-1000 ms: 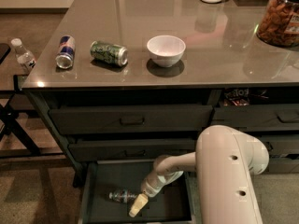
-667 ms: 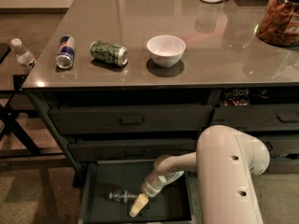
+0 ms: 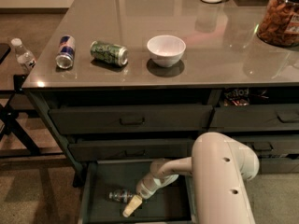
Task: Pick water bottle from bottom drawer and place on counter
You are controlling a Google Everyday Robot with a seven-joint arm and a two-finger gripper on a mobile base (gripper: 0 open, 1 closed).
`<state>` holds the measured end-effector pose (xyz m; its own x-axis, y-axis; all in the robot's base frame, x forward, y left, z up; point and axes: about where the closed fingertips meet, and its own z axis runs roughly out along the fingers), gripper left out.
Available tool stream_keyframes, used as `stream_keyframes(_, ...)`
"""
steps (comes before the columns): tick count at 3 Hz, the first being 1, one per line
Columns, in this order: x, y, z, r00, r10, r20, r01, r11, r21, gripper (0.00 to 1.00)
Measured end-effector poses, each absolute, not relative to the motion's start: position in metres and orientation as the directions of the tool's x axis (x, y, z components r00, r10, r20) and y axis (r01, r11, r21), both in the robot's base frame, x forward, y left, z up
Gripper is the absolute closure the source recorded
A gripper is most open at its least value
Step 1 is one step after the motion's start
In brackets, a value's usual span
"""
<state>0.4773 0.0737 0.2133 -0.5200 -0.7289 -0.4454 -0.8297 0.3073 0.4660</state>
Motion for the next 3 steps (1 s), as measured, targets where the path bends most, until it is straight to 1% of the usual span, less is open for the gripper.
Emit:
stream_keyframes(2,0.500,0.092,0.186,-0.534,-0.699,-0.475,-0.828,0.318,0.462,0.00)
stream_keyframes(3,0.499,0.095,0.170,-0.544,-0.696,-0.468,-0.820,0.324,0.471,0.00)
